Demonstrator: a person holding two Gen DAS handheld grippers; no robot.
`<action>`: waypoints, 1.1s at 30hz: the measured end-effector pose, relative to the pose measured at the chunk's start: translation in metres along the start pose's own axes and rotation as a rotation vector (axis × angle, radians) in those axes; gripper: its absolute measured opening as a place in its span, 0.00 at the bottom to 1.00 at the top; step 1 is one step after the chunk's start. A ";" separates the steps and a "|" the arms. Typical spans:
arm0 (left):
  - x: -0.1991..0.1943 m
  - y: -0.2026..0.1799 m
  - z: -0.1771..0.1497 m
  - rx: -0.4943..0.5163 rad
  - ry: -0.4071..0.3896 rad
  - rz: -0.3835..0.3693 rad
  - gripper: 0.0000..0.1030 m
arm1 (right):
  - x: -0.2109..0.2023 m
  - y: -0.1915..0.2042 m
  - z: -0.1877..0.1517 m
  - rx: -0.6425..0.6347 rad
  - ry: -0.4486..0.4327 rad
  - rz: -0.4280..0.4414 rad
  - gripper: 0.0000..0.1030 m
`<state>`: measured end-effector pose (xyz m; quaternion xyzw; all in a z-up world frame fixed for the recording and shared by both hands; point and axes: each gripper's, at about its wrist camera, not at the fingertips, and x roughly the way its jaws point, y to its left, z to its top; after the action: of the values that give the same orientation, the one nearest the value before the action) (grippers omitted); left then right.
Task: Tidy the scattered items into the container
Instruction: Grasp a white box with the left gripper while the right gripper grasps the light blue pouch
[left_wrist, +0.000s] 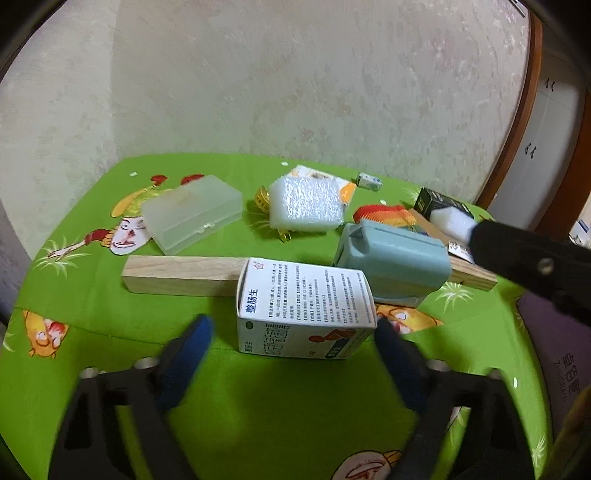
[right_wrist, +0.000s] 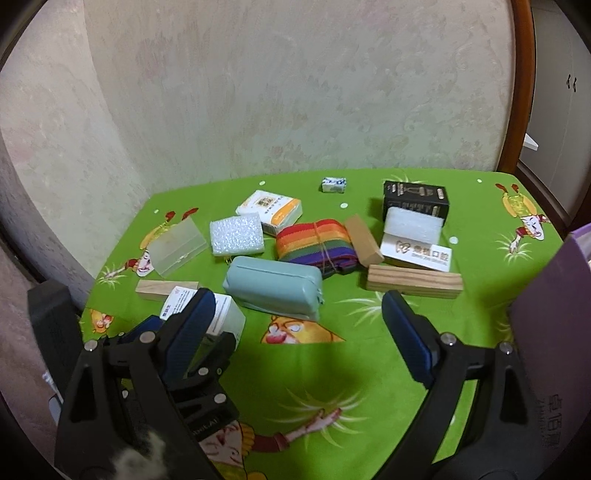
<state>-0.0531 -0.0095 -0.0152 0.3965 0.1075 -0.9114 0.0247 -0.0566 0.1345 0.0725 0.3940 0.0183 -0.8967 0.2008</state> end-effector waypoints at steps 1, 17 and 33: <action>0.000 0.002 0.000 -0.003 0.001 -0.006 0.69 | 0.004 0.002 0.000 0.004 0.008 -0.001 0.90; -0.029 0.042 -0.024 -0.065 -0.014 -0.004 0.69 | 0.056 0.034 0.004 -0.008 0.059 -0.112 0.93; -0.047 0.039 -0.019 -0.077 -0.063 0.010 0.69 | 0.056 0.030 -0.002 -0.061 0.038 -0.096 0.85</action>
<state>-0.0025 -0.0453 -0.0003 0.3669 0.1397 -0.9184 0.0479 -0.0782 0.0879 0.0353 0.4032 0.0685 -0.8967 0.1693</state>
